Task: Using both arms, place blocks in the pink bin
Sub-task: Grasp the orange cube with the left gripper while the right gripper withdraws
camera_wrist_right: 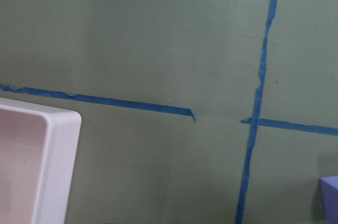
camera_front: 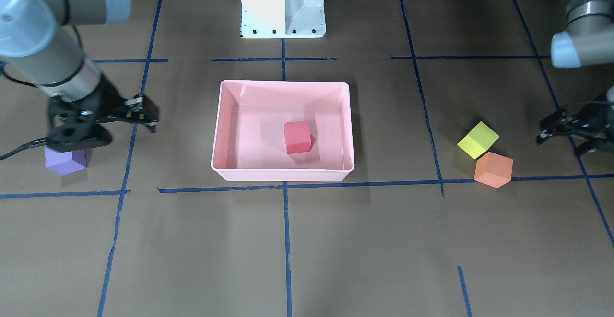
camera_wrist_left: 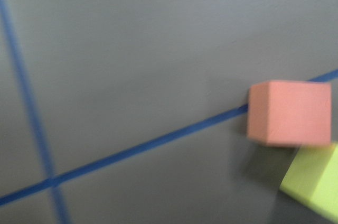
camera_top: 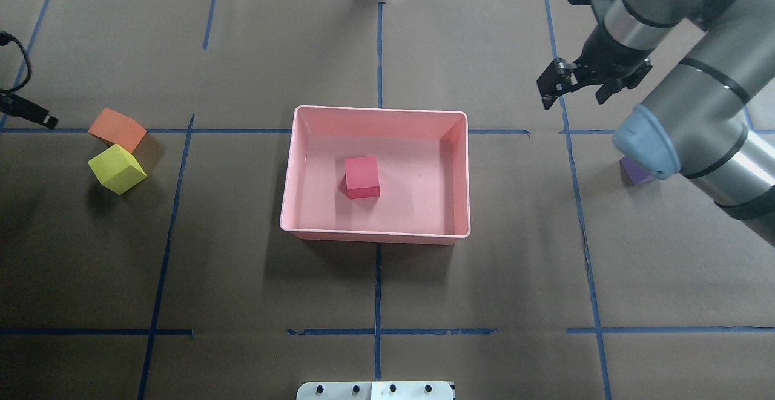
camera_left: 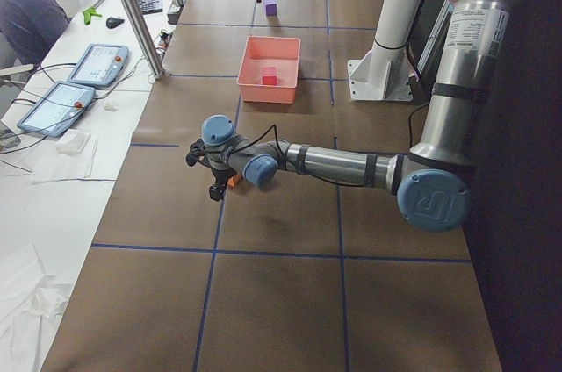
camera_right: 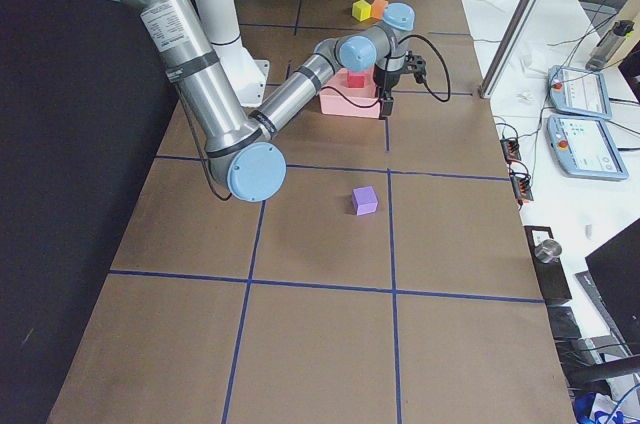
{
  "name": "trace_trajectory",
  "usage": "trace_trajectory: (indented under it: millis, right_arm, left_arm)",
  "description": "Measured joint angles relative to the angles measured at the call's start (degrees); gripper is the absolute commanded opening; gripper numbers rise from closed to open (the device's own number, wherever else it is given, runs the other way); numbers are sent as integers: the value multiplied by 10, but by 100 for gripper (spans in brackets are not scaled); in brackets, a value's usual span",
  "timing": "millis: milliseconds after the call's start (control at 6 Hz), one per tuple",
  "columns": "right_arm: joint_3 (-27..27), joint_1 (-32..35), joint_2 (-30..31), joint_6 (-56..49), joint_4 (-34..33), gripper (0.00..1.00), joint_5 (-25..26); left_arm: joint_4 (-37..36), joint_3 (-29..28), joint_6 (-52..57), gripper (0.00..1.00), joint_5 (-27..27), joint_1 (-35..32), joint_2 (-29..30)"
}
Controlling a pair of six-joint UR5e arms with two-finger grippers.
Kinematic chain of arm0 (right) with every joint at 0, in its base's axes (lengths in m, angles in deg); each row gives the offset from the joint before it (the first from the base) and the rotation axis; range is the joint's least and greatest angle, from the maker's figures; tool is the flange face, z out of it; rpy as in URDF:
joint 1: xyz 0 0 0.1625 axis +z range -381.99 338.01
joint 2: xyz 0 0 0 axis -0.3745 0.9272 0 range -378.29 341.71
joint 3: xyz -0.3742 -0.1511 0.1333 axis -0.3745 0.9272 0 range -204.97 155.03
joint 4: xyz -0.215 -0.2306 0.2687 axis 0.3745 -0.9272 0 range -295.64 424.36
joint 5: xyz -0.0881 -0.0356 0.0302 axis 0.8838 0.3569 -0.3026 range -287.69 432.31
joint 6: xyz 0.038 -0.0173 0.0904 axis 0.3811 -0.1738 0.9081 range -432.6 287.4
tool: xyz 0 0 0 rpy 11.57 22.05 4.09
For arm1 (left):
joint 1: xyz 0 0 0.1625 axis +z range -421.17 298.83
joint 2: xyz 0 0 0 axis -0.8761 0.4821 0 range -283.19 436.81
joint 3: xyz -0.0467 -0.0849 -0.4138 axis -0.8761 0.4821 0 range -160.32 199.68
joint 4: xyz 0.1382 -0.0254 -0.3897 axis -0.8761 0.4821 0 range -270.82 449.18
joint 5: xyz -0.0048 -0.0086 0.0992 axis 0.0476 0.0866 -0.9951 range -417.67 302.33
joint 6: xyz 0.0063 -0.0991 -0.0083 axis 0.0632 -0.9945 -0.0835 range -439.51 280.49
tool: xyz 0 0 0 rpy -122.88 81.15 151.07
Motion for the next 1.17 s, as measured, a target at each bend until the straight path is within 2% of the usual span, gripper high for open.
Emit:
trace_trajectory:
  millis: [167, 500, 667, 833, 1000, 1167]
  right_arm:
    - [-9, 41, 50, -98, 0, 100, -9]
    - [-20, 86, 119, -220, 2, 100, -14]
    - [-21, 91, 128, -234, 2, 100, -14]
    - [-21, 92, 131, -237, 3, 100, -14]
    - [-21, 93, 132, -238, 3, 100, -14]
    - [-21, 93, 135, -241, 3, 100, -14]
  left_arm:
    - [28, -20, -59, 100, -2, 34, 26]
    - [39, -32, -126, 100, -62, 89, 51]
    - [40, -36, -139, 71, -86, 105, 52]
    - [40, -38, -144, 31, -95, 111, 53]
    - [39, -38, -147, 21, -97, 112, 54]
    - [38, -35, -148, 21, -97, 111, 56]
